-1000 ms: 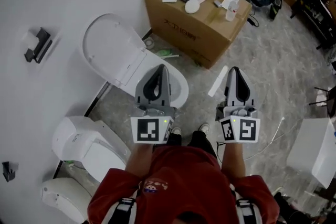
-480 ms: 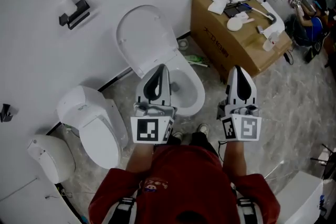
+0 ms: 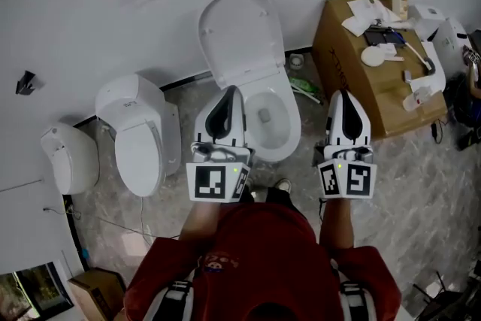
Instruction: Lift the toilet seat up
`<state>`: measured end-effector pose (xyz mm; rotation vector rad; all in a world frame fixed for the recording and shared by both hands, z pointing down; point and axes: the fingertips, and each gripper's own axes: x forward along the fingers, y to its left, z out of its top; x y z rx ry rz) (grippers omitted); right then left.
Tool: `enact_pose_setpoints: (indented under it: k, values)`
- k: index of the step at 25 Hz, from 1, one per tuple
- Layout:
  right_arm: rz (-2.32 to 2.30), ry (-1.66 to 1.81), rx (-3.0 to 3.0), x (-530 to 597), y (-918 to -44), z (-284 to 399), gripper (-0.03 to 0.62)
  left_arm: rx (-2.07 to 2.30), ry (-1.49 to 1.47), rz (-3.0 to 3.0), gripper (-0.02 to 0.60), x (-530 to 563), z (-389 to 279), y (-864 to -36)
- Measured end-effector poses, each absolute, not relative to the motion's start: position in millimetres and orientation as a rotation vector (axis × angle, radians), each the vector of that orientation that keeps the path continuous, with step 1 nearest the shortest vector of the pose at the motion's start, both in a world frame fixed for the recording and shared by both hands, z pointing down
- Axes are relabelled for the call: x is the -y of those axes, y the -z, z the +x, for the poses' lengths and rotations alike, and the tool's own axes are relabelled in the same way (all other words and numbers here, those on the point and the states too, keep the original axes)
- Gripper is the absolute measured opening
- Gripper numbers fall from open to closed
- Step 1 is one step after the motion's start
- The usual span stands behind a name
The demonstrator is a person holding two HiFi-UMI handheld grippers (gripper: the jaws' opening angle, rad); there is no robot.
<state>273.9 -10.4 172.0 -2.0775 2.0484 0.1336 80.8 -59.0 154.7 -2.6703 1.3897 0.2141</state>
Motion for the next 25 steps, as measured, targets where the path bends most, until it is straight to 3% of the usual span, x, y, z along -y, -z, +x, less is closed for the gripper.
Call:
enact_pose_setpoints:
  k: [13,25]
  values:
    - [-1.969,-0.046,-2.175,33,-204,282,0.012,-1.605,-0.193,-2.576,0.01,60,83,-185]
    - [-1.916,-0.025,-2.305,87,-256,248,0.012,-1.714,-0.183,-2.523,0.009,111,60,-243]
